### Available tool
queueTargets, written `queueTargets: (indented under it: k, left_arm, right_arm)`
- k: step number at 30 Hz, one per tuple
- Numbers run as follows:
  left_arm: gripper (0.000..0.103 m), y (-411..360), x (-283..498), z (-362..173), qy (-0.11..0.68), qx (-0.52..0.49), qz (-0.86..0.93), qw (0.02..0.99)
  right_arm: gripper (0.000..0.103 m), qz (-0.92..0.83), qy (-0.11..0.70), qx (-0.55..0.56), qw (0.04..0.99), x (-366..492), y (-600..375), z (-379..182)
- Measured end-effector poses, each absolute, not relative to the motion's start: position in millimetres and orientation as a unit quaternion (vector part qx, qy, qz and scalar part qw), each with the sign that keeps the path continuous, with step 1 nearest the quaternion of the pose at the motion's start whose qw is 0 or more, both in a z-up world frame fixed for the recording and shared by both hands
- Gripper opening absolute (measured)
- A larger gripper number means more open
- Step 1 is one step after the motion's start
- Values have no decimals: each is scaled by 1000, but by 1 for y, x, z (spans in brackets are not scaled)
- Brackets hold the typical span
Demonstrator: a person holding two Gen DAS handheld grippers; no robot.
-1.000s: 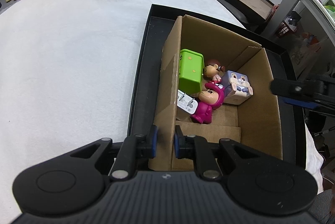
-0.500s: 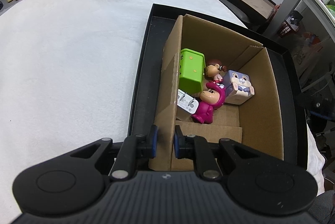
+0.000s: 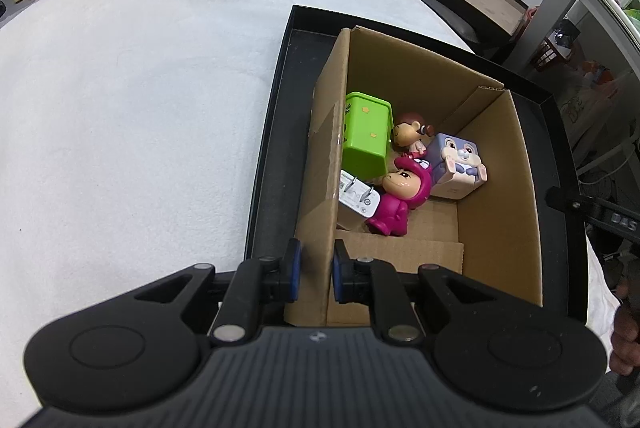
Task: Organize rigid objects
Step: 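Move the right tool to the blue figure on the mug and close on it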
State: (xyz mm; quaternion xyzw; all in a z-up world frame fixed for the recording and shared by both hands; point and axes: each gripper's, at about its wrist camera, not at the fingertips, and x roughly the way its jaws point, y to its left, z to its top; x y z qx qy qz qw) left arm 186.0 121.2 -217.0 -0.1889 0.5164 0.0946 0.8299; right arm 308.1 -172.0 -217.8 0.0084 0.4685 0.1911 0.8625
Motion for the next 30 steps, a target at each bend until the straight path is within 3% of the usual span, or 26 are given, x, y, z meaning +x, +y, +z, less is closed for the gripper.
queueTargets:
  k: [7, 12, 14, 22, 30]
  left_arm:
    - [14, 121, 186, -218, 516, -189, 94, 830]
    - [14, 121, 186, -219, 517, -189, 93, 830]
    - [14, 121, 186, -219, 517, -189, 93, 830]
    - [14, 121, 186, -219, 517, -189, 92, 830]
    - [15, 121, 186, -219, 517, -190, 92, 830]
  right_arm:
    - [76, 197, 474, -1, 858, 323, -161, -237]
    - [56, 203, 488, -4, 849, 334, -152, -249]
    - [53, 209, 491, -2, 845, 337, -149, -252]
    - [46, 202, 490, -7, 848, 348, -137, -258]
    - [24, 212, 496, -23, 842, 356, -133, -262]
